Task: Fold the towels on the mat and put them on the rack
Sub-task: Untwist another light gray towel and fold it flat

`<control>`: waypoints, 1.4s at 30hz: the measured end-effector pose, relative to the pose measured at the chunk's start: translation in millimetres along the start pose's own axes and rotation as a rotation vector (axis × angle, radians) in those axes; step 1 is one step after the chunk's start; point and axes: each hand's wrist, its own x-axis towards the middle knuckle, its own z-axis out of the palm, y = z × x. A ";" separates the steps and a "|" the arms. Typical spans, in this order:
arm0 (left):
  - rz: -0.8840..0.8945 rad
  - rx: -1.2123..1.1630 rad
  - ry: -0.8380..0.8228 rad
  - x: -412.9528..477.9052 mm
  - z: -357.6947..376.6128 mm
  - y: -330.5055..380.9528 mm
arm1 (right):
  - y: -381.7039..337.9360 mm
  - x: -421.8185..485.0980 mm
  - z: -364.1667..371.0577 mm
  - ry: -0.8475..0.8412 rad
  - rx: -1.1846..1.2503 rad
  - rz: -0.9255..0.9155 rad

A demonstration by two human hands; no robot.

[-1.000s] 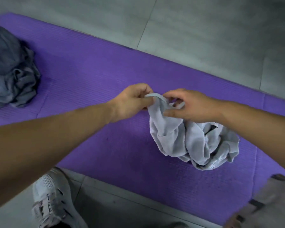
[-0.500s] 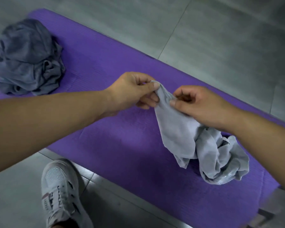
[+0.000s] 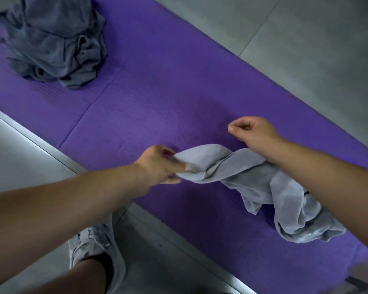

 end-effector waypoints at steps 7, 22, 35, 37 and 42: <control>0.162 -0.321 -0.180 6.2 -11.0 0.4 | -33.2 11.7 33.9 -0.558 0.115 0.000; 0.371 -0.455 -0.401 4.4 -60.6 30.8 | -81.6 6.2 -14.7 -0.905 -0.328 0.081; 0.366 -0.364 -0.142 13.0 -83.1 25.5 | -79.4 -8.2 -16.8 -0.266 0.054 -0.214; 0.386 -0.317 -0.129 15.3 -76.7 30.0 | -81.0 -11.8 -3.6 -0.215 0.079 -0.244; 0.344 -0.211 0.022 25.4 -74.3 30.6 | -65.6 -13.5 12.0 -0.360 -0.042 -0.137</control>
